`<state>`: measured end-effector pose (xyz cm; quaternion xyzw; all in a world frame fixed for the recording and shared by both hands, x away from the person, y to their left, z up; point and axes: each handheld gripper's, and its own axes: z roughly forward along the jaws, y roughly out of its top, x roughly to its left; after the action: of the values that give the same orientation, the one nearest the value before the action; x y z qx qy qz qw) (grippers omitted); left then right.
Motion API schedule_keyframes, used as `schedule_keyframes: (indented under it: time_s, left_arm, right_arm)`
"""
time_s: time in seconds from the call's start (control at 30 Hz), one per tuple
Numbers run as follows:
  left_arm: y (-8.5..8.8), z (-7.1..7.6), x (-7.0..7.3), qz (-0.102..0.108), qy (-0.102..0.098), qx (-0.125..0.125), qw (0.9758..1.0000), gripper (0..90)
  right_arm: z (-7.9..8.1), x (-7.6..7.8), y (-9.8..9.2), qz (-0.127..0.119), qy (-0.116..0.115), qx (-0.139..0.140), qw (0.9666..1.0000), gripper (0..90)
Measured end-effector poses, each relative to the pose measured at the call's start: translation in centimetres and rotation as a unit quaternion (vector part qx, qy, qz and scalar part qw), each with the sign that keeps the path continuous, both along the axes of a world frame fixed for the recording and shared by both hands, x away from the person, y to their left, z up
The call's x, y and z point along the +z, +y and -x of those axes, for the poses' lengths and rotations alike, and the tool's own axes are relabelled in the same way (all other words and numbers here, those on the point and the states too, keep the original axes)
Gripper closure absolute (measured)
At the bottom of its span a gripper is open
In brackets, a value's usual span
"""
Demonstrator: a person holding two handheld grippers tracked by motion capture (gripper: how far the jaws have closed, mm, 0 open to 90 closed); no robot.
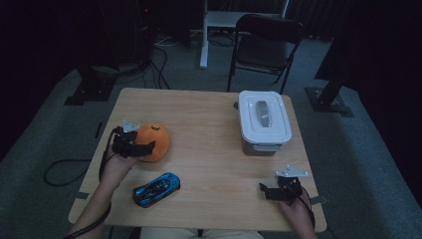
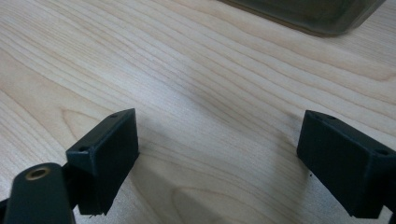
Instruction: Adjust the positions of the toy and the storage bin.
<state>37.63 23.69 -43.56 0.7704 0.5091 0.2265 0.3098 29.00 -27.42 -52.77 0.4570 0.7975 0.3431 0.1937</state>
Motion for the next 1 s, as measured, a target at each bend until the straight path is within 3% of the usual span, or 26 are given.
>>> schedule_keyframes:
  time_s: [0.03, 0.13, 0.27, 0.33, 0.43, 0.47, 0.6, 0.67, 0.77, 0.93, 1.0]
  left_arm:
    - [0.0, -0.3, -0.3, 0.0, 0.004, 0.003, 1.0, 15.6]
    - [-0.1, -0.9, -1.2, -0.024, 0.013, 0.001, 0.9996, 16.8]
    - [0.3, -1.5, -2.2, -0.024, 0.029, 0.005, 0.9993, 17.2]
    - [0.2, -1.7, -2.6, -0.041, 0.031, -0.002, 0.9987, 18.2]
    - [0.1, -1.7, -3.3, -0.051, 0.024, -0.007, 0.9984, 28.0]
    - [0.1, -1.6, -3.3, -0.052, 0.022, -0.008, 0.9984, 37.1]
    - [0.0, -0.9, -2.4, -0.072, 0.01, -0.025, 0.997, 62.5]
    - [0.6, -0.6, -1.7, -0.06, 0.003, -0.021, 0.998, 68.4]
    - [1.4, 0.0, -0.8, -0.063, -0.009, -0.022, 0.9977, 71.0]
    - [3.9, 1.2, 0.6, -0.037, -0.018, -0.008, 0.9991, 71.1]
    - [4.7, 1.7, 0.9, -0.037, -0.02, -0.003, 0.9991, 71.0]
  right_arm:
    - [0.0, 0.0, 0.0, 0.0, 0.0, 0.0, 1.0, 12.2]
    - [0.0, 0.0, 0.0, 0.0, 0.0, 0.0, 1.0, 12.1]
    - [0.0, 0.0, 0.0, 0.0, 0.0, 0.0, 1.0, 12.2]
    - [0.0, 0.0, 0.0, 0.0, 0.0, 0.0, 1.0, 12.1]
    - [0.0, 0.0, 0.0, 0.0, 0.0, 0.0, 1.0, 12.1]
    - [0.0, 0.0, 0.0, 0.0, 0.0, 0.0, 1.0, 12.2]
    - [0.0, 0.0, 0.0, 0.0, 0.0, 0.0, 1.0, 12.1]
    - [0.0, 0.0, 0.0, 0.0, 0.0, 0.0, 1.0, 12.2]
    - [0.0, 0.0, 0.0, 0.0, 0.0, 0.0, 1.0, 12.1]
    - [0.0, 0.0, 0.0, 0.0, 0.0, 0.0, 1.0, 12.1]
    - [0.0, 0.0, 0.0, 0.0, 0.0, 0.0, 1.0, 12.1]
